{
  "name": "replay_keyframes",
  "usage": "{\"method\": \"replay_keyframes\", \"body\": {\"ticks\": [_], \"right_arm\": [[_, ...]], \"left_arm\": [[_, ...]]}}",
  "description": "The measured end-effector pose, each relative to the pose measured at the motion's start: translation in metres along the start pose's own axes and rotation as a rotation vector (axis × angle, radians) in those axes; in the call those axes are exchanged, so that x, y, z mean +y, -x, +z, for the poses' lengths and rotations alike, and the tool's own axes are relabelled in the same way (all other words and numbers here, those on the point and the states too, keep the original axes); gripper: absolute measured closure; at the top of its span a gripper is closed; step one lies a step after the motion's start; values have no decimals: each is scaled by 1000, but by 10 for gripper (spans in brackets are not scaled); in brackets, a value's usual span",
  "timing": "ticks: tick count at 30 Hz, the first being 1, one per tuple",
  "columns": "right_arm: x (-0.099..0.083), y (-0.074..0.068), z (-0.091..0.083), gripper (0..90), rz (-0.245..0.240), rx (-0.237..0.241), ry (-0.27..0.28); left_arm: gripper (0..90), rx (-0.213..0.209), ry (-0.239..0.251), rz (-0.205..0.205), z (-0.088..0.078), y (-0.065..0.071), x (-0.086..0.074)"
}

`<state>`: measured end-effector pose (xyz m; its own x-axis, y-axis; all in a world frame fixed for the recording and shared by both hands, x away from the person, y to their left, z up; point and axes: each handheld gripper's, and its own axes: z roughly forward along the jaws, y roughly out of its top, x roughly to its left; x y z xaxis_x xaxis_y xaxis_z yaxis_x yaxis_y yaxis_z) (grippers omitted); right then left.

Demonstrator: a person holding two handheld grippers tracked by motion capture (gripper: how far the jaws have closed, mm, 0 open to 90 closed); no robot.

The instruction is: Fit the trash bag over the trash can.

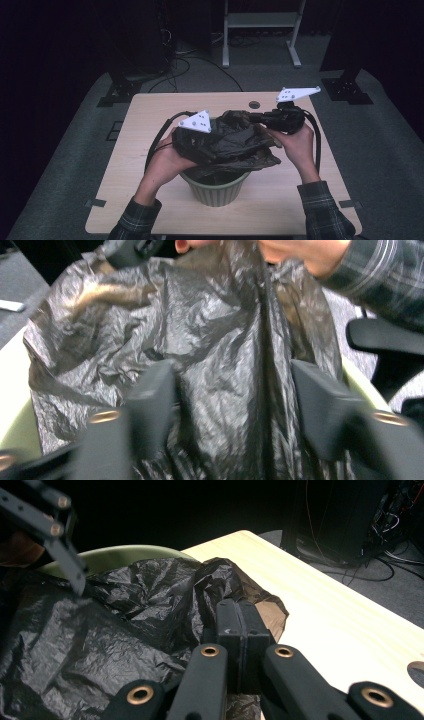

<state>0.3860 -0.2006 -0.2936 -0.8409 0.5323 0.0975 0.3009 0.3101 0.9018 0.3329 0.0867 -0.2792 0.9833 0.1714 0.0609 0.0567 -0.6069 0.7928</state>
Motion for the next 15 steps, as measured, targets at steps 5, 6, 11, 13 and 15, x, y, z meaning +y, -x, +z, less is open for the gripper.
{"method": "replay_keyframes", "body": {"ticks": [5,6,11,13,15], "right_arm": [[-6,0,-14,746,15,-9,17],[-7,-1,-18,726,22,-9,15],[-18,-4,-38,665,24,-19,19],[-24,-6,-47,657,26,-13,26],[-29,-8,-55,651,26,-15,38]], "left_arm": [[752,-8,-46,4,4,0,-1],[815,-7,-51,0,4,-1,-2],[893,19,-56,-34,4,-5,-6],[893,33,-59,-51,5,-8,-9],[893,40,-56,-56,4,-10,-10]]}}
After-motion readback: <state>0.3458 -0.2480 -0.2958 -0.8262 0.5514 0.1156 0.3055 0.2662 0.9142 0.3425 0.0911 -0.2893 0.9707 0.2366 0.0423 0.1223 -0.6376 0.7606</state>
